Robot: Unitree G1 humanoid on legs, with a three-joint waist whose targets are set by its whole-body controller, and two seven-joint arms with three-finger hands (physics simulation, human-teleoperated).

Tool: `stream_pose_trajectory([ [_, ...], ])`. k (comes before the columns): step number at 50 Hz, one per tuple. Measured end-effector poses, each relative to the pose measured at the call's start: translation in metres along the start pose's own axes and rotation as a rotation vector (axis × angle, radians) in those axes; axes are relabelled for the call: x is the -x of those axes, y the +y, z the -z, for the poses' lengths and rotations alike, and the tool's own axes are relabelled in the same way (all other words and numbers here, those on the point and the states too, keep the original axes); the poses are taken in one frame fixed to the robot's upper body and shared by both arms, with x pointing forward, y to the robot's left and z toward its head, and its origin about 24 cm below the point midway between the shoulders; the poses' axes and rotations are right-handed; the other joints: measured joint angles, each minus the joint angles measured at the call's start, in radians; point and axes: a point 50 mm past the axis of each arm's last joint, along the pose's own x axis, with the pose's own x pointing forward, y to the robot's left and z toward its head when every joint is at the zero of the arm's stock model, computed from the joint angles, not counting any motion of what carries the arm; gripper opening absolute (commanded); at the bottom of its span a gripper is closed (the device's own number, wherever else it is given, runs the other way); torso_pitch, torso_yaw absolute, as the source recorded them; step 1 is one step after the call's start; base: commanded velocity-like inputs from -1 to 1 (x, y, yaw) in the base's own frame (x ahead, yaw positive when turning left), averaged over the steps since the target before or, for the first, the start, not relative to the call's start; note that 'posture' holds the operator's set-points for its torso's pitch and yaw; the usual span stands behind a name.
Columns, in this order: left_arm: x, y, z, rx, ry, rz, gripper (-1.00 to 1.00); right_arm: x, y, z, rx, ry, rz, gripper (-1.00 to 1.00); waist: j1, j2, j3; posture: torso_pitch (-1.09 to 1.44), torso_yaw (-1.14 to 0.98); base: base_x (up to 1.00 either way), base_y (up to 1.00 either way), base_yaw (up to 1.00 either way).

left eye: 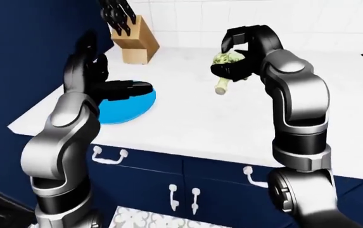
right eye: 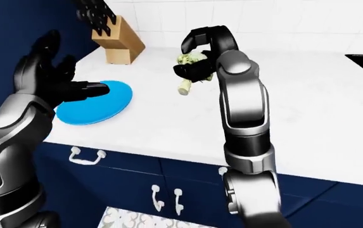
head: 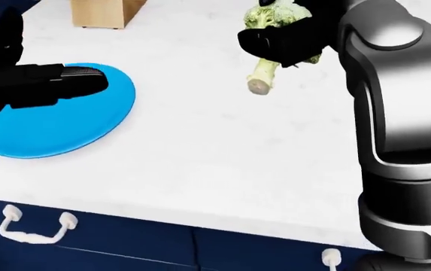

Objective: Place the broccoli on the top rack of the oven.

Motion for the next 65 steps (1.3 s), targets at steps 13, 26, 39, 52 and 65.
stream_pose_trajectory([
  [13,0.002,0.004,-0.002,0.0,-0.007,-0.015,1.0,0.0,0.002,-0.001,0.006,0.001,-0.006,-1.0,0.011,0.133,0.009,0.0,0.0,-0.24,0.0,1.0],
  [26,0.003,0.011,0.003,-0.003,0.005,-0.046,1.0,0.002,0.009,-0.005,0.01,-0.022,-0.039,-1.0,0.022,0.049,0.01,0.0,0.0,-0.24,0.0,1.0],
  [39,0.004,0.009,0.007,-0.002,0.02,-0.028,1.0,-0.001,0.006,0.005,0.0,0.022,-0.021,-1.0,0.017,0.055,0.018,0.0,0.0,-0.18,0.0,1.0],
  [52,0.007,0.018,0.01,-0.001,0.02,-0.069,1.0,0.002,0.021,0.006,0.009,0.003,-0.078,-1.0,0.046,0.09,0.0,0.0,0.0,0.11,0.0,1.0],
  [65,0.006,0.008,0.012,-0.001,0.03,-0.025,1.0,0.002,0.012,0.014,-0.004,0.026,-0.048,-1.0,0.025,-0.067,0.027,0.0,0.0,0.37,0.0,1.0],
])
